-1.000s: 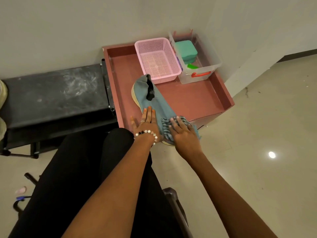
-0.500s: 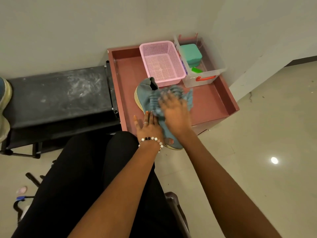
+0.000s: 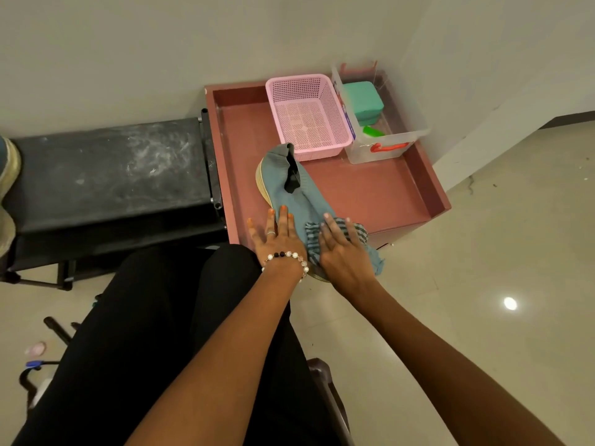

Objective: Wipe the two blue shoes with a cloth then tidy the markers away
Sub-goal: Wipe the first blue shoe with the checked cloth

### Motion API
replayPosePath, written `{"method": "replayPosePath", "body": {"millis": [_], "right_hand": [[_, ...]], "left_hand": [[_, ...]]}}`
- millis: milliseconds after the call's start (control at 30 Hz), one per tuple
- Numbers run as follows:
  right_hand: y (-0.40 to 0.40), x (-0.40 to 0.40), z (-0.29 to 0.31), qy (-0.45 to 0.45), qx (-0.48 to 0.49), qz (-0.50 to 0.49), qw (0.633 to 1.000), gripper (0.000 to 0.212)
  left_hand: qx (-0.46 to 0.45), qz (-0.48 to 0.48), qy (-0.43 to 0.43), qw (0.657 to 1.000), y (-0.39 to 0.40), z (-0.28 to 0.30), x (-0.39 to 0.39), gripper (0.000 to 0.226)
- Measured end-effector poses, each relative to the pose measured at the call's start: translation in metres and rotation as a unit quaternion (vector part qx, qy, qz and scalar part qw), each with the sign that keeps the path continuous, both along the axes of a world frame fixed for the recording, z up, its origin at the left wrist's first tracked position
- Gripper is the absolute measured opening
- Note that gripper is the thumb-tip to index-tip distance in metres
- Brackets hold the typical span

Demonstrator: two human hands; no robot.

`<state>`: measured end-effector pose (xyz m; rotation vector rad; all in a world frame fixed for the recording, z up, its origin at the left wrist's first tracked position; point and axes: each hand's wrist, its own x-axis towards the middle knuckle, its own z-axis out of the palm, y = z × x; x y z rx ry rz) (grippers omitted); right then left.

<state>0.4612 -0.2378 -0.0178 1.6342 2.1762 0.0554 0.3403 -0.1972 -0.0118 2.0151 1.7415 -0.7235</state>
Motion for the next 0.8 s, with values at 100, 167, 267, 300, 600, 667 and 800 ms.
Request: {"method": "replayPosePath", "body": {"millis": [100,167,267,300,600,667,800], "right_hand": [[0.025,-0.006,-0.001,0.000,0.008,0.033,0.999,0.067],[0.045,-0.010,0.003,-0.003,0.014,0.027,1.000,0.059],[0.069,-0.015,0.005,-0.011,0.031,-0.007,0.999,0.055],[0.072,-0.018,0.005,-0.007,0.030,-0.015,0.999,0.055],[-0.008,-0.004,0.000,0.036,-0.076,-0.034,0.996,0.066],[-0.004,-0.003,0.001,0.014,-0.069,-0.019,0.997,0.071],[0.024,-0.007,-0.001,-0.062,-0.035,0.015,0.997,0.076]], "left_hand": [[-0.014,0.008,-0.010,1.000,0.001,0.001,0.000,0.111],[-0.028,0.011,-0.016,0.999,0.002,0.004,0.000,0.119],[-0.028,0.021,-0.019,0.999,0.002,0.005,-0.001,0.122],[-0.028,0.020,-0.018,0.999,0.002,0.005,-0.001,0.122],[-0.009,0.025,-0.018,0.999,0.000,-0.008,-0.003,0.114],[-0.012,0.027,-0.022,0.999,-0.001,-0.006,-0.002,0.116],[-0.027,0.029,-0.032,0.999,0.000,0.000,-0.002,0.120]]}}
